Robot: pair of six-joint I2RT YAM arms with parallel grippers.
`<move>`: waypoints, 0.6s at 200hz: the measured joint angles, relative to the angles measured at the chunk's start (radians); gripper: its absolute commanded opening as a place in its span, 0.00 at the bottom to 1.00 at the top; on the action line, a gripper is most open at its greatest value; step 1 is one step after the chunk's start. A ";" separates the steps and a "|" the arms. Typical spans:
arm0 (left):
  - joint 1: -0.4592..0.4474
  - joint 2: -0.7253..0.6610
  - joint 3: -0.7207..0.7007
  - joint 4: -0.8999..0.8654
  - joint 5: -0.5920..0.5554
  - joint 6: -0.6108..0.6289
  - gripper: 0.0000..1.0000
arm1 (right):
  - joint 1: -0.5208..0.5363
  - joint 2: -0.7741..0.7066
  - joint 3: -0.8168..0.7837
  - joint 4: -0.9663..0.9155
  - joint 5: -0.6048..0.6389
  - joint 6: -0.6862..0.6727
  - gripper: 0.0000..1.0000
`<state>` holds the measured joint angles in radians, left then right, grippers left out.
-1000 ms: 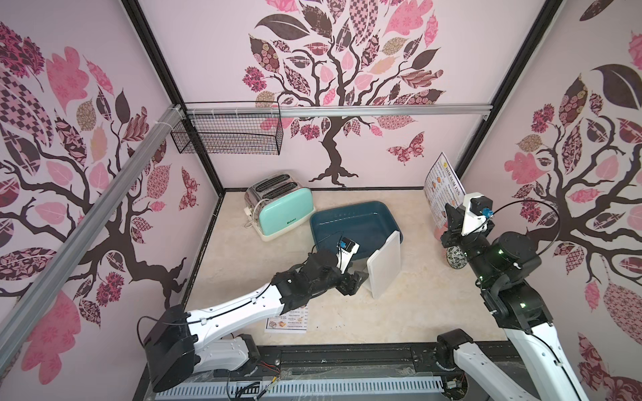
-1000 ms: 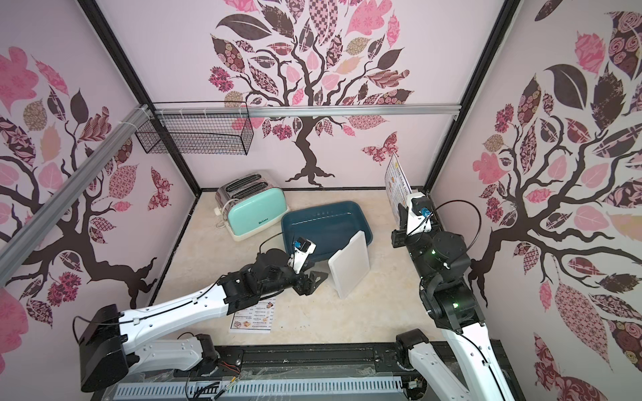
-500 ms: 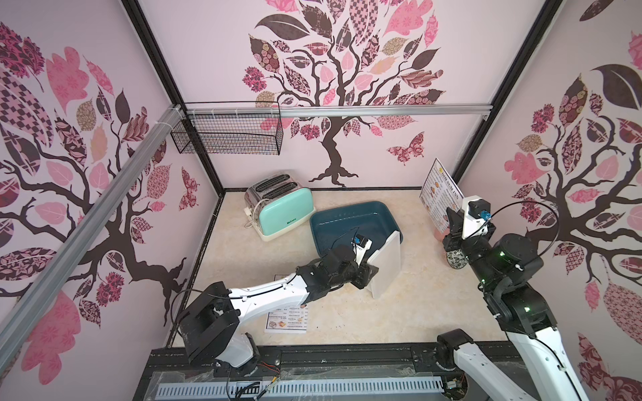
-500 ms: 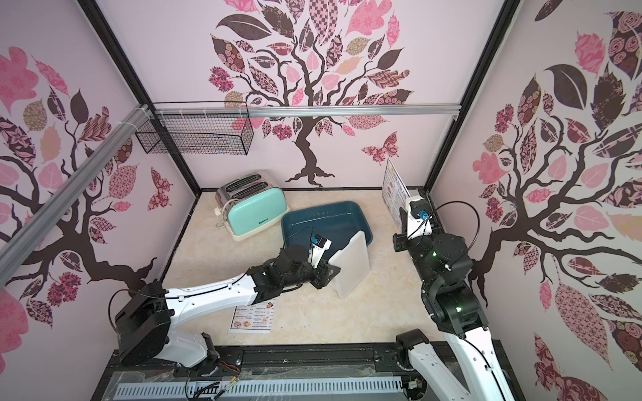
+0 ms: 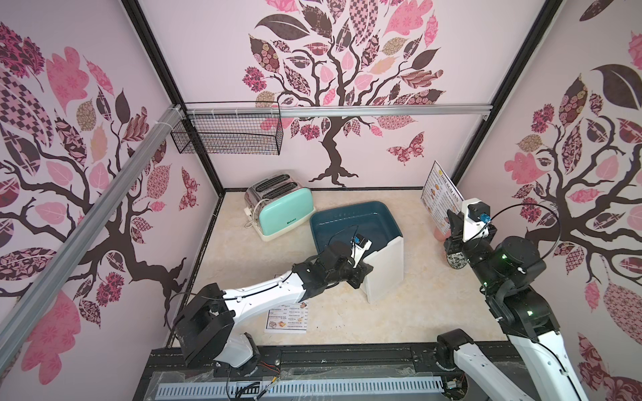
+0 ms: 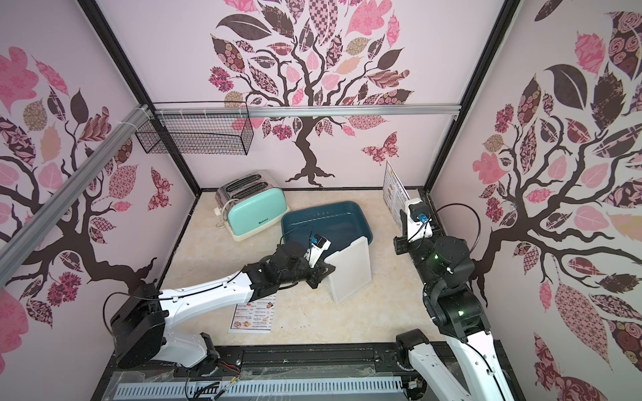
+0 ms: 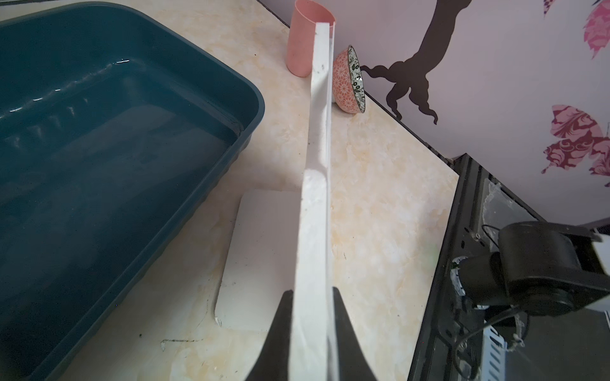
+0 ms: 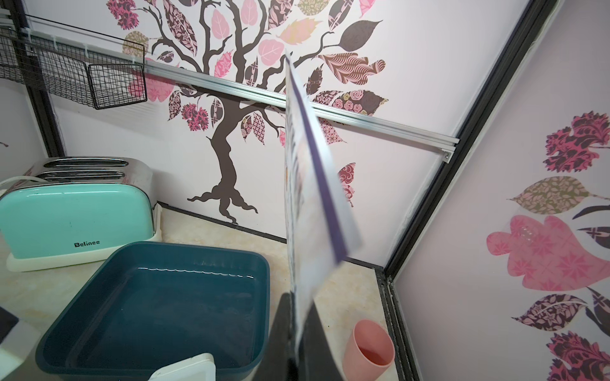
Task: Replace the menus in the menu holders
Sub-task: Adjust the menu holder at the center of the board.
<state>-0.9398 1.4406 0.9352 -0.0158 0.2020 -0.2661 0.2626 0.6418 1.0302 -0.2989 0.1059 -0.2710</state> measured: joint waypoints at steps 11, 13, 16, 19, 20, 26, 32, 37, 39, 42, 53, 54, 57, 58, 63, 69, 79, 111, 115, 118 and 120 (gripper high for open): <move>0.030 -0.035 -0.005 -0.050 0.048 0.052 0.02 | 0.000 0.000 0.001 -0.011 -0.018 -0.005 0.00; 0.038 -0.043 -0.005 -0.063 0.060 0.064 0.02 | 0.000 0.000 0.002 -0.014 -0.023 -0.007 0.00; 0.048 -0.055 -0.005 -0.081 0.076 0.083 0.03 | 0.000 0.001 0.003 -0.019 -0.029 -0.009 0.00; 0.058 -0.066 -0.005 -0.098 0.092 0.102 0.03 | 0.000 0.002 0.005 -0.024 -0.037 -0.013 0.00; 0.063 -0.071 -0.005 -0.105 0.100 0.111 0.03 | 0.000 0.002 0.006 -0.027 -0.041 -0.014 0.00; 0.084 -0.095 -0.005 -0.141 0.133 0.154 0.04 | 0.000 0.004 0.011 -0.036 -0.058 -0.021 0.00; 0.103 -0.117 -0.006 -0.175 0.162 0.199 0.04 | 0.000 0.007 0.018 -0.047 -0.083 -0.030 0.00; 0.125 -0.138 -0.006 -0.206 0.195 0.246 0.04 | 0.000 0.008 0.025 -0.058 -0.102 -0.038 0.00; 0.133 -0.147 -0.006 -0.218 0.208 0.264 0.04 | 0.000 0.010 0.028 -0.064 -0.114 -0.043 0.00; 0.145 -0.156 -0.007 -0.233 0.225 0.286 0.04 | 0.000 0.011 0.032 -0.072 -0.130 -0.049 0.00; 0.190 -0.198 -0.017 -0.288 0.302 0.389 0.05 | 0.000 0.016 0.048 -0.100 -0.191 -0.072 0.00; 0.194 -0.200 -0.018 -0.291 0.308 0.396 0.05 | 0.000 0.016 0.049 -0.102 -0.195 -0.073 0.00; 0.208 -0.211 -0.022 -0.307 0.332 0.425 0.04 | 0.000 0.018 0.052 -0.108 -0.211 -0.079 0.00; 0.211 -0.213 -0.022 -0.310 0.338 0.433 0.04 | 0.000 0.018 0.053 -0.110 -0.216 -0.080 0.00; 0.233 -0.226 -0.028 -0.333 0.374 0.474 0.04 | 0.000 0.019 0.059 -0.124 -0.244 -0.090 0.00; 0.263 -0.239 -0.035 -0.364 0.423 0.525 0.04 | 0.000 0.020 0.065 -0.142 -0.284 -0.103 0.00; 0.304 -0.245 -0.040 -0.410 0.491 0.594 0.03 | 0.000 0.023 0.076 -0.173 -0.344 -0.123 0.00; 0.373 -0.178 -0.021 -0.546 0.638 0.779 0.03 | 0.000 0.054 0.124 -0.288 -0.531 -0.162 0.00; 0.374 -0.162 -0.016 -0.563 0.651 0.803 0.04 | 0.000 0.058 0.128 -0.301 -0.553 -0.164 0.00; 0.374 -0.151 -0.011 -0.577 0.661 0.823 0.04 | 0.000 0.061 0.130 -0.309 -0.568 -0.166 0.00; 0.374 -0.143 -0.008 -0.586 0.668 0.833 0.04 | 0.000 0.063 0.130 -0.315 -0.579 -0.167 0.00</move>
<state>-0.5655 1.2980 0.9272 -0.6018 0.8703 0.5671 0.2626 0.7044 1.1603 -0.6144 -0.4736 -0.4377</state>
